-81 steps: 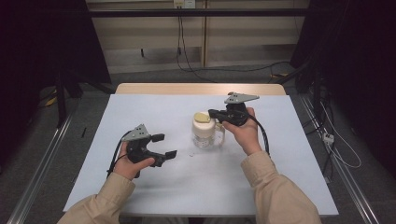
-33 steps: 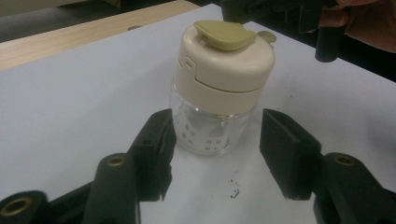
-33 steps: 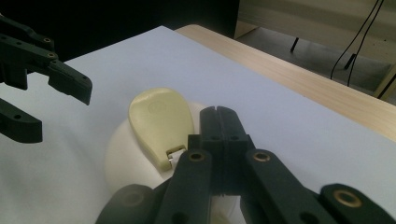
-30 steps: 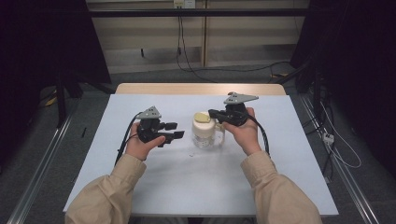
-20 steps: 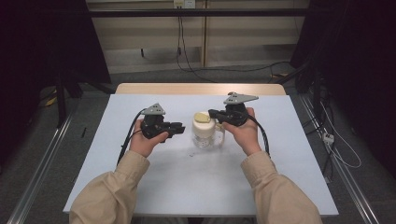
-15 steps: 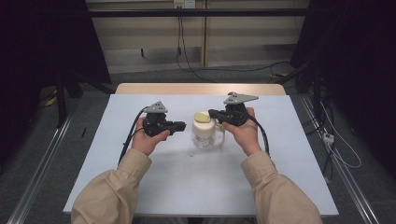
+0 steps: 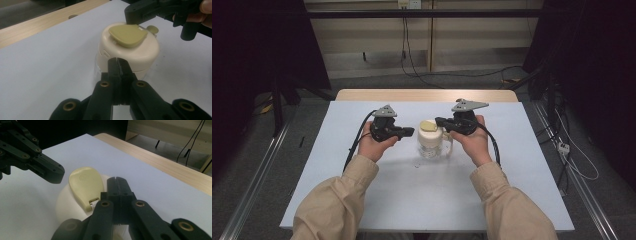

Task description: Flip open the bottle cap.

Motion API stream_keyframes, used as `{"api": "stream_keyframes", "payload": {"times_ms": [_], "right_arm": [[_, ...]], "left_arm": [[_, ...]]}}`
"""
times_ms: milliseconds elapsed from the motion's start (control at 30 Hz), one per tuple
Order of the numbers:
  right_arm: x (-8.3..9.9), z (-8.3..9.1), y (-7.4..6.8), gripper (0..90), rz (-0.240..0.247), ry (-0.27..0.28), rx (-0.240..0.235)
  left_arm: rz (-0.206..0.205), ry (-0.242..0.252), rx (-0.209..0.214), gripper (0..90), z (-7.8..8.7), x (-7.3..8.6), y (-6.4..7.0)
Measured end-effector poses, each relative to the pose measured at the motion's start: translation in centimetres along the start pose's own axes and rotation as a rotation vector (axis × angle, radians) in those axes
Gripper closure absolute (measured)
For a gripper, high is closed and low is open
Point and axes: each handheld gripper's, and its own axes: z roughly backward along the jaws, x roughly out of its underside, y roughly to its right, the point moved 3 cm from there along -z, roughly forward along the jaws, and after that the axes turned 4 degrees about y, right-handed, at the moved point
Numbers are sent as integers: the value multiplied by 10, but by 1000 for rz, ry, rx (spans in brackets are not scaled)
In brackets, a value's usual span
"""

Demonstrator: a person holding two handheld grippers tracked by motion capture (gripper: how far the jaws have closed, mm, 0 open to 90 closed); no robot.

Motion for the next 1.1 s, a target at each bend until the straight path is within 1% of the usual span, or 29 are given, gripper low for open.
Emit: {"api": "stream_keyframes", "payload": {"times_ms": [67,100,200,233,333,433,533,600,733,800,1100], "right_arm": [[0,0,0,900,-2,-1,-1],[0,0,0,900,-5,-2,-2],[-1,-1,1,900,-4,-9,-4],[-2,-1,1,900,0,-13,-6],[-2,-1,1,900,2,-11,-7],[-1,-1,1,900,2,-9,-7],[-2,-1,1,900,2,-10,-6],[-1,-1,1,900,0,-8,-5],[-1,-1,0,900,9,-8,-2],[-1,-1,0,900,8,-8,1],[-1,-1,0,900,9,-8,5]], "left_arm": [[-4,0,-9,900,-1,-3,0],[2,2,-6,900,-1,-4,0],[-11,-15,-5,900,-4,-8,0],[-11,-13,-4,900,-5,-9,0],[-5,-19,-23,900,-7,-10,-1],[-5,-20,-15,900,-9,-10,-1],[-1,-15,-16,900,-10,-10,-1],[-10,-24,-18,900,-11,-10,-1],[-13,-28,-15,900,-13,-12,1],[-11,-34,-24,900,-13,-12,1],[-5,-25,-18,900,-15,-15,-1]]}}
